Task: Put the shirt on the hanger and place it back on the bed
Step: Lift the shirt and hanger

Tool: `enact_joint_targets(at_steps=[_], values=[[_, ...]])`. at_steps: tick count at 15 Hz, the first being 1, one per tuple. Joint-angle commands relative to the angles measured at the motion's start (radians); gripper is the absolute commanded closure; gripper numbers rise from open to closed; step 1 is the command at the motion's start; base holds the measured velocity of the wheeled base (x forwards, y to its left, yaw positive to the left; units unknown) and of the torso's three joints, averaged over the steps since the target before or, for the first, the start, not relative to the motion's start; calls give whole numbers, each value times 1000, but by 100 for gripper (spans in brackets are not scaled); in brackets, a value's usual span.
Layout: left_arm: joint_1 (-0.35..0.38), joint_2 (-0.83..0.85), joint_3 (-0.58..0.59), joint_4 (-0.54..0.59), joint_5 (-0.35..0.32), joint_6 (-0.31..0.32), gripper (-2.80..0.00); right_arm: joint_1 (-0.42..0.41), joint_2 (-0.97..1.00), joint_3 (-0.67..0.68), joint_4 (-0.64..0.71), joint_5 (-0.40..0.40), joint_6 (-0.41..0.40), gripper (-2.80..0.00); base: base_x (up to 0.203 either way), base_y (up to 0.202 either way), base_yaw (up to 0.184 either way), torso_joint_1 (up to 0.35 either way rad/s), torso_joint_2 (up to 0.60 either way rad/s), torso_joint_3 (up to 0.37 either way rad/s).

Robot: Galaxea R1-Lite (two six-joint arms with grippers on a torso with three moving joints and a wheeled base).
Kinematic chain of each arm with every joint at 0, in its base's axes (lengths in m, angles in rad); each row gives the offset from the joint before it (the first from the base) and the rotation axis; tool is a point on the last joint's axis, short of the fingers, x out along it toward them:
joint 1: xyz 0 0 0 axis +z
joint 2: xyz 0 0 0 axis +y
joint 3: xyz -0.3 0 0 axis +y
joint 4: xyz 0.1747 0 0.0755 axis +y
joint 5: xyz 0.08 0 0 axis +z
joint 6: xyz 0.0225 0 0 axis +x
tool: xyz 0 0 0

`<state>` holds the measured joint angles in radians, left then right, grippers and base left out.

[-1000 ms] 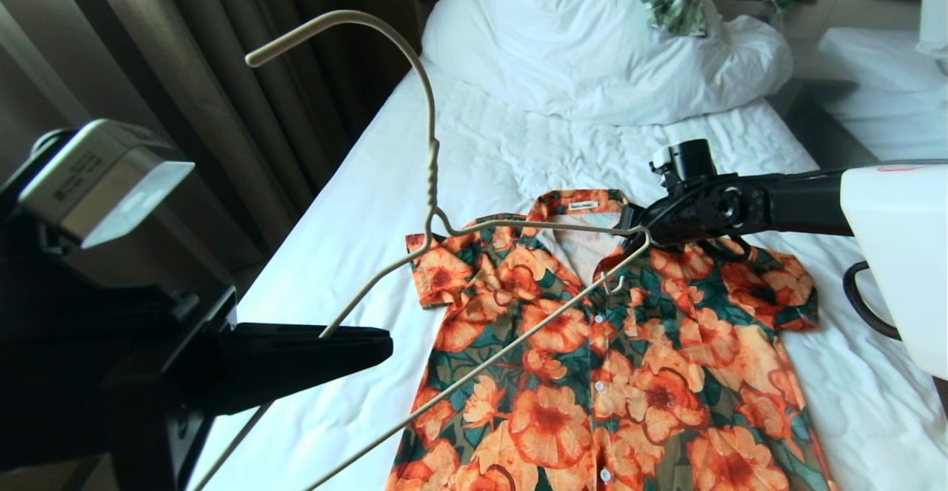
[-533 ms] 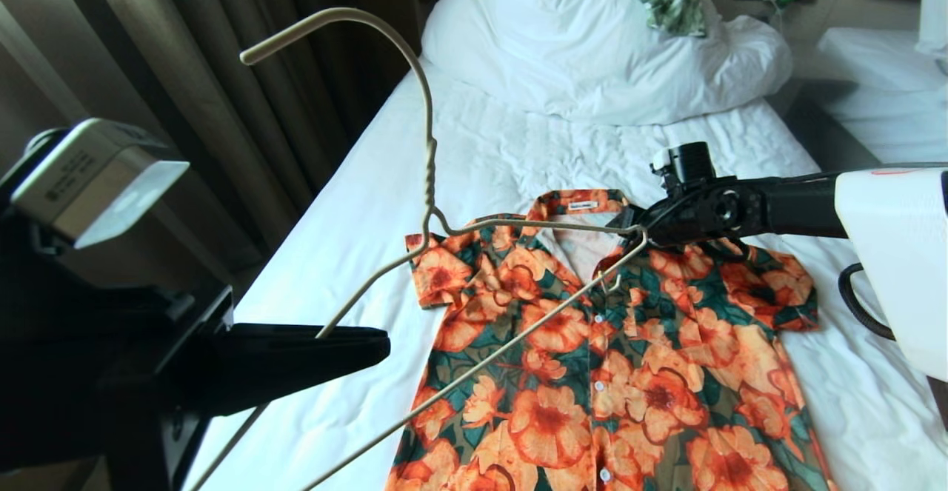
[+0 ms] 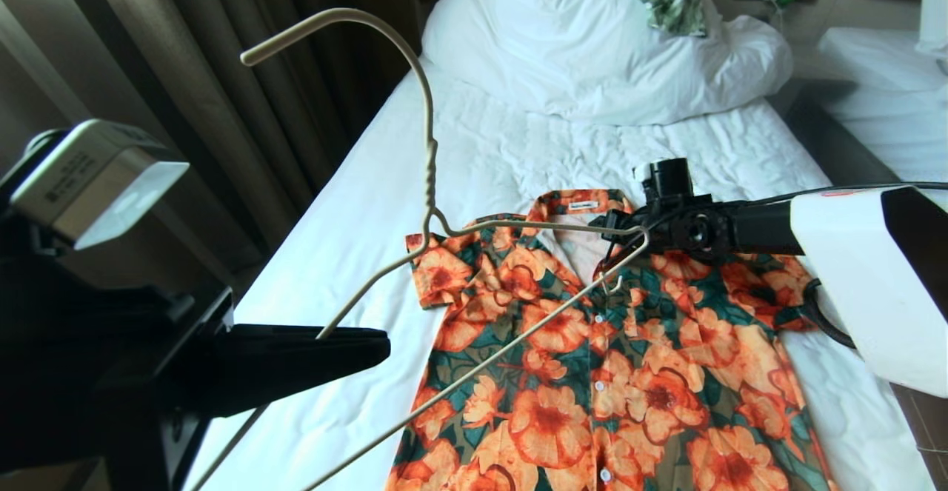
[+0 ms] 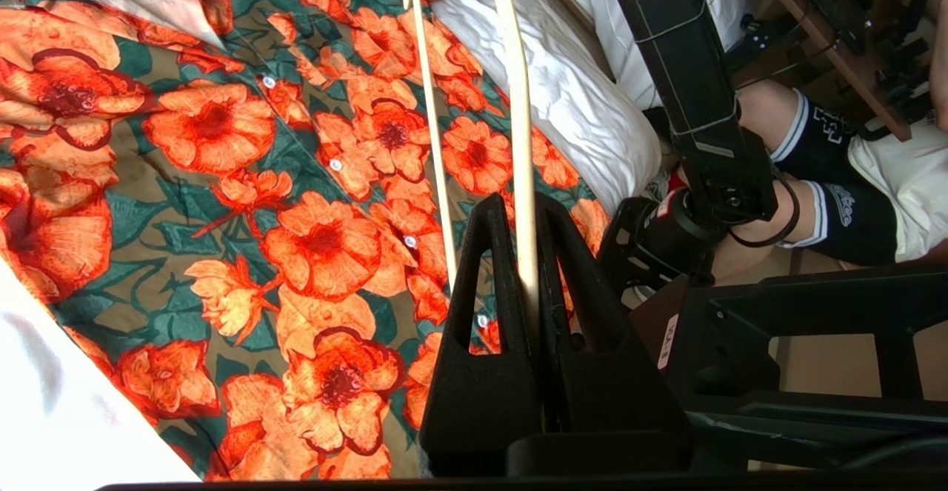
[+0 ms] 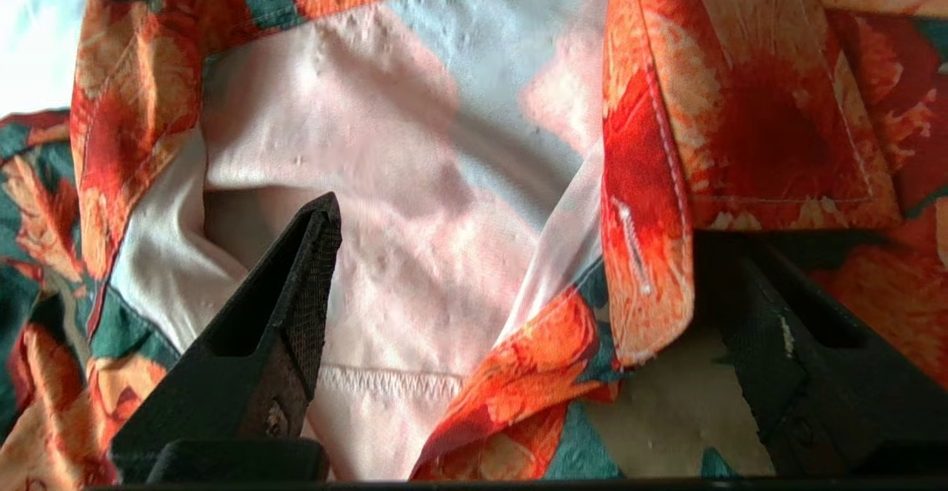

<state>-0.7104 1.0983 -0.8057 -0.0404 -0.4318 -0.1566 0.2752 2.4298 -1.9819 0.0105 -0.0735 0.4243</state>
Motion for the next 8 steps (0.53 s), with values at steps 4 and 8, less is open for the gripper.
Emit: enact_joint_targets(at_steps=[4, 8], values=[[0, 2, 7, -1, -2, -1, 0, 6, 31, 0, -50, -17, -24, -280, 0, 0, 0, 0, 0, 0], [0, -2, 7, -1, -2, -1, 0, 6, 58, 0, -92, -78, -89, -277, 0, 0, 0, 0, 0, 0]])
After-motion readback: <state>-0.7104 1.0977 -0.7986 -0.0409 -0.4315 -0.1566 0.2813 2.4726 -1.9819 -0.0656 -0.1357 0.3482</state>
